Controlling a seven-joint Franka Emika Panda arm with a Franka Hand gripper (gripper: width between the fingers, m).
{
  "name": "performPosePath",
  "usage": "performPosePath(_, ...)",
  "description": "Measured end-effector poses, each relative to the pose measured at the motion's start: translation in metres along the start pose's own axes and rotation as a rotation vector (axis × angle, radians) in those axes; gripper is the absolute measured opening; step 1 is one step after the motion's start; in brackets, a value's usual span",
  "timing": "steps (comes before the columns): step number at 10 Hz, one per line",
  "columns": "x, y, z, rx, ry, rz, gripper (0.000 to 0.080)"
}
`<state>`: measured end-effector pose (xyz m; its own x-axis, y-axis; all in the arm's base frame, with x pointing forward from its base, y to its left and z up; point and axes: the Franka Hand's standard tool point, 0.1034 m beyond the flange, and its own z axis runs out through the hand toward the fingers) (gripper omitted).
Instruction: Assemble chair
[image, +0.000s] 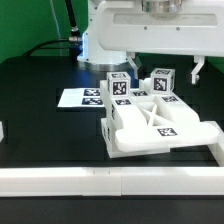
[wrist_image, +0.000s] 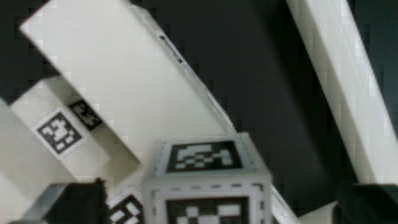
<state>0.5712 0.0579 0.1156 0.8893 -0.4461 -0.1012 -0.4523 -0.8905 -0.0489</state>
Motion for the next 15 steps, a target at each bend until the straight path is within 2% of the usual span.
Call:
performPosePath(2, 0.0000, 0.0003, 0.0002, 0.000, 0.000, 0.002, 0.0377)
performPosePath(3, 0.0001, 0.0003, 0.0002, 0.000, 0.000, 0.002, 0.0377)
performPosePath(4, 0.0001, 0.0003, 0.0001, 0.000, 0.000, 0.002, 0.0286)
performPosePath(8, 0.0001, 0.0003, 0.0001, 0.000, 0.000, 0.039, 0.0286)
performPosePath(13, 0.0002, -0.0002, 0.0002, 0.003, 0.002, 0.372, 0.0287)
performPosePath(15, 0.0006, -0.0004, 0.0002, 0.015, 0.023, 0.487, 0.0287)
